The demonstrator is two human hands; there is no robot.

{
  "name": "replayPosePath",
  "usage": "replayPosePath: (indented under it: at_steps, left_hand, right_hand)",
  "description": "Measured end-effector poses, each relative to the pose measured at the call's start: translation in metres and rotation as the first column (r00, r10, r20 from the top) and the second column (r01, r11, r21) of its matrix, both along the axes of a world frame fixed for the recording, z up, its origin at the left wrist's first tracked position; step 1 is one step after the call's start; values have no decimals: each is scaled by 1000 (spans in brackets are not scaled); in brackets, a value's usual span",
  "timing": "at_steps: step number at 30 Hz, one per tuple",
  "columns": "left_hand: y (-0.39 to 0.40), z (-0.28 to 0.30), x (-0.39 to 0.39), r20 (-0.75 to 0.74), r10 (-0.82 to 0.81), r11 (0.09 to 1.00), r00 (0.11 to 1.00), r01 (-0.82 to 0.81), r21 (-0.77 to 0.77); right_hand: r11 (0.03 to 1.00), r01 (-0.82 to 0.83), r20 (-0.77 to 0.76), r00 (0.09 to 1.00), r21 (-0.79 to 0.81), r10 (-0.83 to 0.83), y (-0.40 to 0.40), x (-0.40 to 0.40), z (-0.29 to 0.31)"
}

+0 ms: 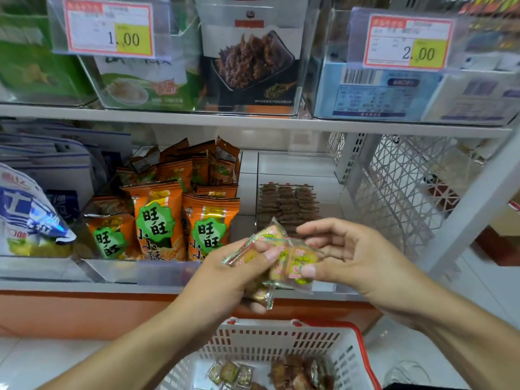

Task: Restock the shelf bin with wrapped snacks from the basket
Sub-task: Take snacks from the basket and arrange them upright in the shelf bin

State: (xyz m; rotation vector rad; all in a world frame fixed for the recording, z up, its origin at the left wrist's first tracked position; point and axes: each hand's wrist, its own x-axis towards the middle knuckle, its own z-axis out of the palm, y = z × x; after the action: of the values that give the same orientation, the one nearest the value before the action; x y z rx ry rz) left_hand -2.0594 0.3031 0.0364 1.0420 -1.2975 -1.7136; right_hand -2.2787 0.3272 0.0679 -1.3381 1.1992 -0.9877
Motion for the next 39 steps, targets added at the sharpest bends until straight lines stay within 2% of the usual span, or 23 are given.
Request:
replayPosePath:
  at_steps: [5,8,10,12,13,14,16,20,21,25,31,33,35,36,37,38,39]
  left_hand:
    - [4,-1,-4,28,-72,997,997,72,-26]
    - [4,-3,-6,45,-14,1000,999,15,-28]
    - [4,-3,-7,48,59,998,997,-58,-27]
    - [0,-4,-8,60,135,990,989,-133,-34]
    - [-1,-5,-7,66,158,987,985,-156,-39]
    - [-2,-5,-7,74,167,985,983,-164,-45]
    - [-3,-6,-9,94,161,986,982,-157,-56]
    - [-4,-9,-15,111,107,994,988,-103,-47]
    - [-4,-10,-17,109,86,996,990,-82,-42]
    - [-4,-13,-20,94,71,997,993,-70,-9]
    - [-6,-12,-15,91,98,994,991,-101,30]
    - [-5,-11,-13,82,78,996,994,-82,41]
    - [-4,-9,-11,67,57,997,996,-60,42]
    - [-4,-9,-10,57,45,998,997,-47,37]
    - [-4,-8,-10,44,30,999,999,-32,29]
    - [-3,-7,-10,32,14,1000,999,-15,23]
    - [-3,-7,-9,22,-10,1000,1000,10,16]
  right_hand:
    - [995,-91,-169,981,44,97,1,5,-2]
    - [991,-108,-246,961,73,123,1,4,-1]
    - [989,-128,-234,962,70,141,-2,0,5]
    - [1000,-27,-208,978,-9,24,-14,-15,13]
    - [995,63,-274,958,-83,-84,-24,-26,16]
    - [975,141,-407,891,-170,-200,-34,-37,17]
    - [953,172,-655,695,-247,-296,-50,-52,10]
    - [994,109,-854,518,2,-55,-73,-52,-35]
    - [992,122,-868,496,31,-33,-79,-48,-44]
    - [960,269,-862,501,74,-74,-96,-34,-63]
    - [961,244,-855,519,129,-17,-106,-29,-74]
    - [962,228,-876,482,148,20,-103,-28,-71]
    - [974,184,-931,361,132,58,-99,-26,-57]
    - [987,153,-950,312,58,7,-95,-24,-47]
    - [991,129,-935,344,-38,-80,-90,-20,-36]
    - [985,135,-846,508,-104,-159,-83,-16,-26]
    - [984,157,-646,743,-84,-174,-71,-9,-16]
